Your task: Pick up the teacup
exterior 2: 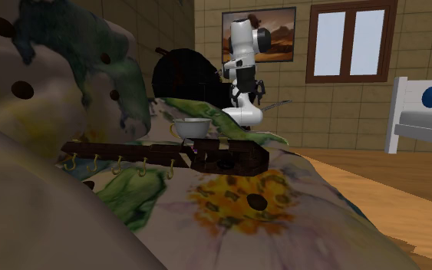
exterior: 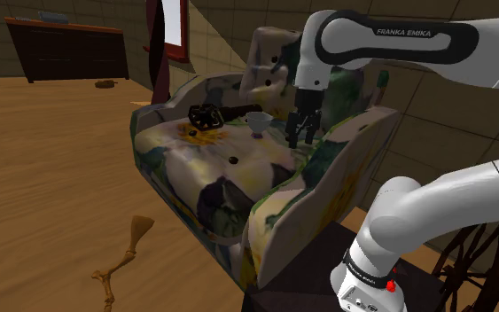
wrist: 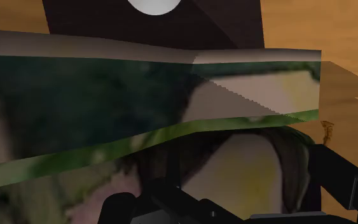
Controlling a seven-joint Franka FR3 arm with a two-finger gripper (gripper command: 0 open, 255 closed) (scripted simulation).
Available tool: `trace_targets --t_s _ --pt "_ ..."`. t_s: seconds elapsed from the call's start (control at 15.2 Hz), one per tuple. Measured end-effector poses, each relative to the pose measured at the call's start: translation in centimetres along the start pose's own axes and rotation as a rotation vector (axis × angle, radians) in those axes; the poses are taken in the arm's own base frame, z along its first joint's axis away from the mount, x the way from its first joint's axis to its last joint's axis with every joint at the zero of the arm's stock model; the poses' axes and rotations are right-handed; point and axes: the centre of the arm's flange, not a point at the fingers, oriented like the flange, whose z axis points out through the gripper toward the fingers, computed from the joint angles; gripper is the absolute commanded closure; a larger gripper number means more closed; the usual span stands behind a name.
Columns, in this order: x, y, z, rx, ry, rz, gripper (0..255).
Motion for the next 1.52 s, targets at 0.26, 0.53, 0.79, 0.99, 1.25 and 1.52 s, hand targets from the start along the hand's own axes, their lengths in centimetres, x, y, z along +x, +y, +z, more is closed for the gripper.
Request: trace_targets --t_s 0.26,0.53,0.79,0.99,1.25,1.52 --pt "2.5 1.2 -0.4 0.001 0.005 0.013 0" --pt "6.4 4.2 -1.1 0.003 0.013 0.039 0" --pt "10.7 7.2 -2.1 0.004 0.022 0.064 0" --pt "13.4 9.4 -2.8 0.006 0.028 0.084 0" --pt "17.6 12.8 -3.8 0.007 0.037 0.110 0" --pt "21.3 15.7 -4.8 0.009 0.046 0.137 0"
